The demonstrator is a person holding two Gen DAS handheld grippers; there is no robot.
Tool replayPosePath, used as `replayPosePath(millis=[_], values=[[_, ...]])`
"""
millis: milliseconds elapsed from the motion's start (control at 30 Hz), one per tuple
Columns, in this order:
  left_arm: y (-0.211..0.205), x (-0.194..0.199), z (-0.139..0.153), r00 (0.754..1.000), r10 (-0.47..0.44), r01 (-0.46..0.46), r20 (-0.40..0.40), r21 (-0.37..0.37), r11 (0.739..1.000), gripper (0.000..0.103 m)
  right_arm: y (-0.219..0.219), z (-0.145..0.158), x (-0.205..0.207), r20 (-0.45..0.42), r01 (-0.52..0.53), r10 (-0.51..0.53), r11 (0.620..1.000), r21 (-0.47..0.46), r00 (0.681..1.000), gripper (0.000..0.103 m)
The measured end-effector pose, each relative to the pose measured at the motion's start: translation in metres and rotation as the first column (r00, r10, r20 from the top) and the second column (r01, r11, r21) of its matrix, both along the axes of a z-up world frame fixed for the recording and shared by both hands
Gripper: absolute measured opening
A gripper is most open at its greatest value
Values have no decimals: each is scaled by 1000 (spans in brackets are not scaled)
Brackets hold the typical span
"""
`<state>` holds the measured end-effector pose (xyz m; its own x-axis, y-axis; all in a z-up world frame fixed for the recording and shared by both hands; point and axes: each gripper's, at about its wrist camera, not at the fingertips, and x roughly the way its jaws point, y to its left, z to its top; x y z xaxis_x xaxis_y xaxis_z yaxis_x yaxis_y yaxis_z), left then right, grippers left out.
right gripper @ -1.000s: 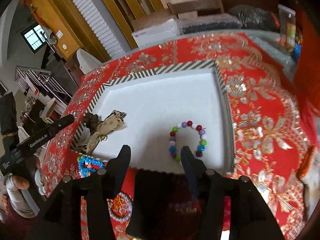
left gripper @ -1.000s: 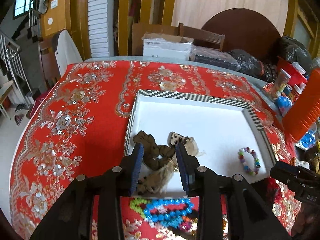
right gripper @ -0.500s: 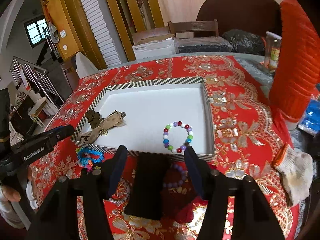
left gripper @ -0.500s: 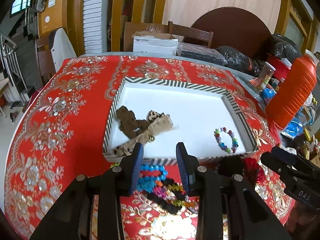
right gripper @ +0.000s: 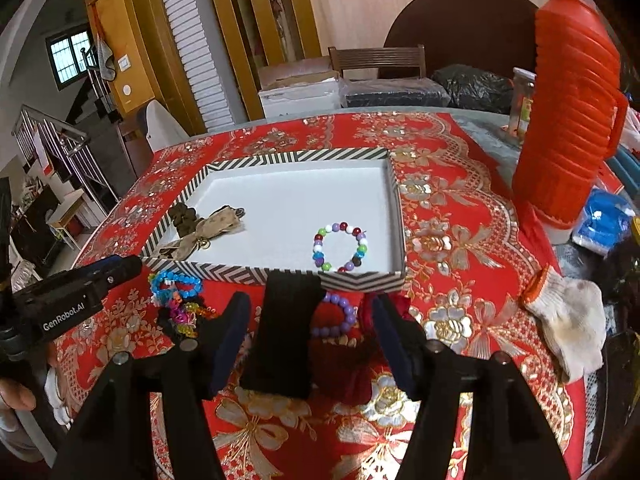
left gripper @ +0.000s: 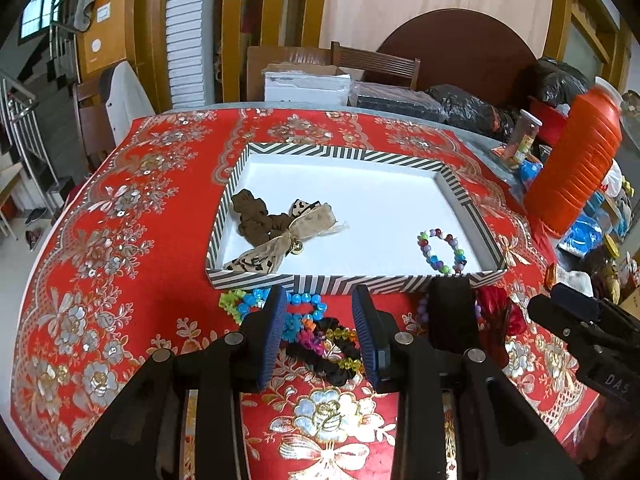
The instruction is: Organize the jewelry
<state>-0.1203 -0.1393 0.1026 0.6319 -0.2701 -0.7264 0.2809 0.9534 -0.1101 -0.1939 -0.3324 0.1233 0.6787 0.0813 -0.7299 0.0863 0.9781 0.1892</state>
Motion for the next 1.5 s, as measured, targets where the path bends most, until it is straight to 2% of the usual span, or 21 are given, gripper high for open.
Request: replayPosePath(millis=[367, 633, 900, 1033, 1233, 1433, 1500], values=[[-1, -13, 0, 1000, -24, 24, 2, 7, 1000, 28, -1, 1, -18, -2, -14, 14, 1000, 0, 1000, 67], [20, -11, -11, 999, -4, 2, -54, -28, 1000, 28, -12, -18, -31, -52, -8, 9, 1000, 14, 999, 67], [50, -3, -26, 992, 48, -57, -116, -69, 996, 28, -9, -33, -23, -85, -30, 35, 998, 55, 996, 67], [56, -4, -33, 987, 21, -39, -157, -117, 992, 28, 2, -38, -8, -95, -58, 63, 997, 58, 993, 67], [46, -8, -39, 977, -76, 39, -201, -181, 983, 28, 11, -50, 18, -136, -79, 87, 995, 62, 987, 67], [51, 5, -43, 966, -42, -25, -254, -253, 967, 28, 21, -55, 34, -145, -101, 108, 994, 52, 984, 67], [58, 14, -47, 954, -19, -73, -298, -297, 952, 28, 23, -57, 38, -148, -104, 110, 993, 47, 983, 67]])
